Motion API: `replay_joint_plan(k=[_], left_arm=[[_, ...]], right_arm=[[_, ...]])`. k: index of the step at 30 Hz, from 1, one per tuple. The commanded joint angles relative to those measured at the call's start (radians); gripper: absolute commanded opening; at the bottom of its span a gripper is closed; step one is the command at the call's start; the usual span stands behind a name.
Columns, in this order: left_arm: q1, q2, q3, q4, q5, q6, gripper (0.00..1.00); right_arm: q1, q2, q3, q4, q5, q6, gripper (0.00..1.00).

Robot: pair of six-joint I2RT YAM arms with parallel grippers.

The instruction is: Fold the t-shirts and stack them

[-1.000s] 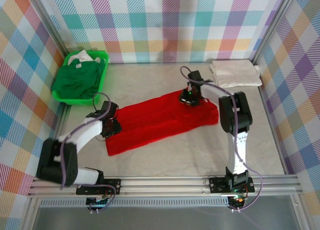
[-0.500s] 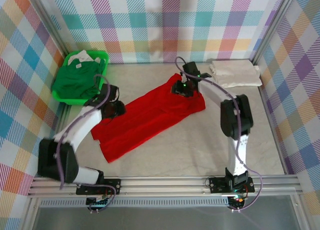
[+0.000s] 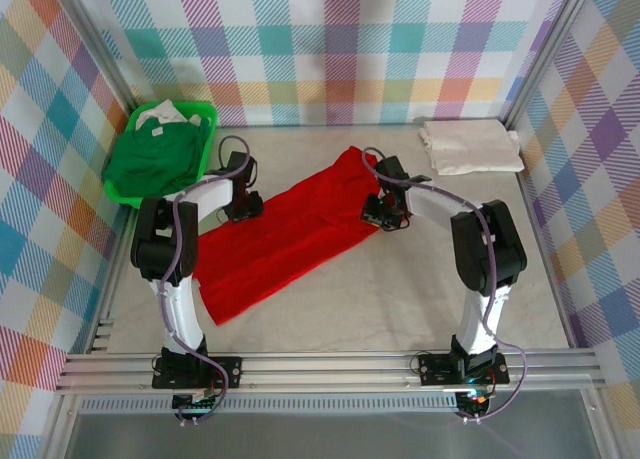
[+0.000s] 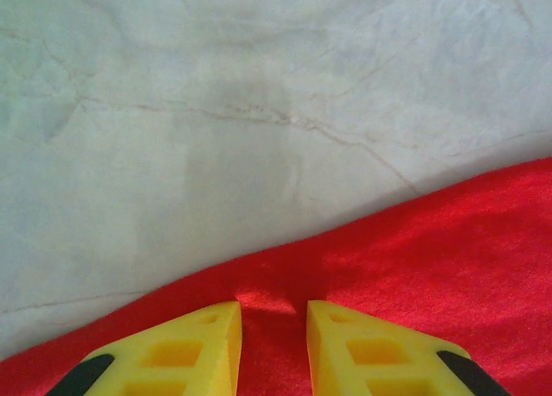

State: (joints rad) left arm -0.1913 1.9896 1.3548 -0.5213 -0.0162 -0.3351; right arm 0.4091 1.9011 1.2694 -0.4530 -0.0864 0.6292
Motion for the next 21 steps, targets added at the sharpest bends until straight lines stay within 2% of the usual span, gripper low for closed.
replay_joint_plan(k=[1, 5, 11, 14, 21], left_arm=[[0.011, 0.040, 0.006, -0.030, -0.013, 0.019, 0.27], [0.012, 0.029, -0.035, -0.003, -0.019, -0.003, 0.27], [0.005, -0.051, -0.138, 0.031, 0.058, -0.071, 0.27], [-0.016, -0.114, -0.185, 0.029, 0.075, -0.098, 0.27], [-0.123, -0.207, -0.251, 0.045, 0.110, -0.201, 0.28]], right_arm=[[0.006, 0.047, 0.010, 0.042, 0.000, 0.025, 0.28], [0.003, 0.100, 0.027, 0.055, 0.019, 0.027, 0.28], [-0.040, 0.212, 0.127, 0.081, -0.001, 0.034, 0.28], [-0.073, 0.287, 0.219, 0.079, -0.024, 0.029, 0.28], [-0.113, 0.488, 0.574, -0.013, -0.062, -0.011, 0.28]])
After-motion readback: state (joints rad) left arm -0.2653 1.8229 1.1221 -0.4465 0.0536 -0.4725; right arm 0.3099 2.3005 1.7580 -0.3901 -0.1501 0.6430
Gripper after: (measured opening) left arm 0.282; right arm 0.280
